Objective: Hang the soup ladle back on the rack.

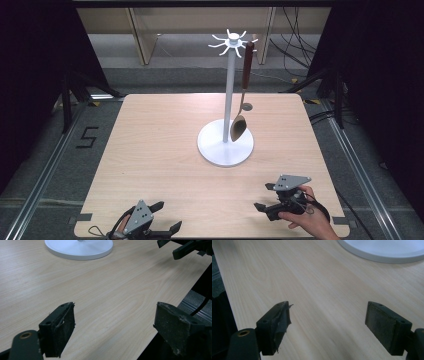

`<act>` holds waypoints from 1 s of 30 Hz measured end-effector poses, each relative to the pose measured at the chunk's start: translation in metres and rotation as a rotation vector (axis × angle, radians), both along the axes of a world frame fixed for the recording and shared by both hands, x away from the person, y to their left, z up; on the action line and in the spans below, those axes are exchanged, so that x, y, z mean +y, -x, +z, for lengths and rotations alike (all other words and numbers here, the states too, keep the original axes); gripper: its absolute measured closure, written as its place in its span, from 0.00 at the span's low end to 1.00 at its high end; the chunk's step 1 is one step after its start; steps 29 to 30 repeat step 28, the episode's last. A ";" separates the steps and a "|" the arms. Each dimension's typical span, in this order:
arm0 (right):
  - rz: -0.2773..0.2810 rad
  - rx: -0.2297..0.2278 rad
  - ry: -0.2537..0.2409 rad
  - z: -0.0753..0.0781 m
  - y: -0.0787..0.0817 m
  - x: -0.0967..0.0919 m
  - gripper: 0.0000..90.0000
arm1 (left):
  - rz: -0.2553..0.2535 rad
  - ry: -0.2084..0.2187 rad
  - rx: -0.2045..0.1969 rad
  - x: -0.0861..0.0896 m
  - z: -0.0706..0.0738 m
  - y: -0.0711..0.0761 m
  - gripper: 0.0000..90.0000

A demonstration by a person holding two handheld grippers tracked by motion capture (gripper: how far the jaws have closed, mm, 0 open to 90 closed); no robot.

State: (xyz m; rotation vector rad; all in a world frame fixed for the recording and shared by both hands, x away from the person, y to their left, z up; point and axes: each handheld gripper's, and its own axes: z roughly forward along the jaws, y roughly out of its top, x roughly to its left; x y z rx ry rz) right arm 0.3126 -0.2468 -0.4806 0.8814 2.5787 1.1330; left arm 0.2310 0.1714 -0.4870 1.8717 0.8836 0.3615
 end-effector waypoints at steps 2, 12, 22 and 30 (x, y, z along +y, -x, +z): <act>-0.001 0.007 0.008 -0.001 0.002 -0.001 0.23 | -0.002 -0.008 0.003 0.000 0.001 0.000 0.18; -0.013 0.005 0.005 -0.003 0.010 -0.007 0.23 | -0.004 -0.015 0.001 0.001 0.000 0.000 0.18; -0.021 0.018 0.010 -0.007 0.019 -0.011 0.23 | -0.025 -0.047 -0.015 0.002 0.001 -0.001 0.18; -0.027 0.010 0.002 -0.007 0.020 -0.015 0.23 | -0.002 -0.031 0.003 0.000 0.001 0.000 0.18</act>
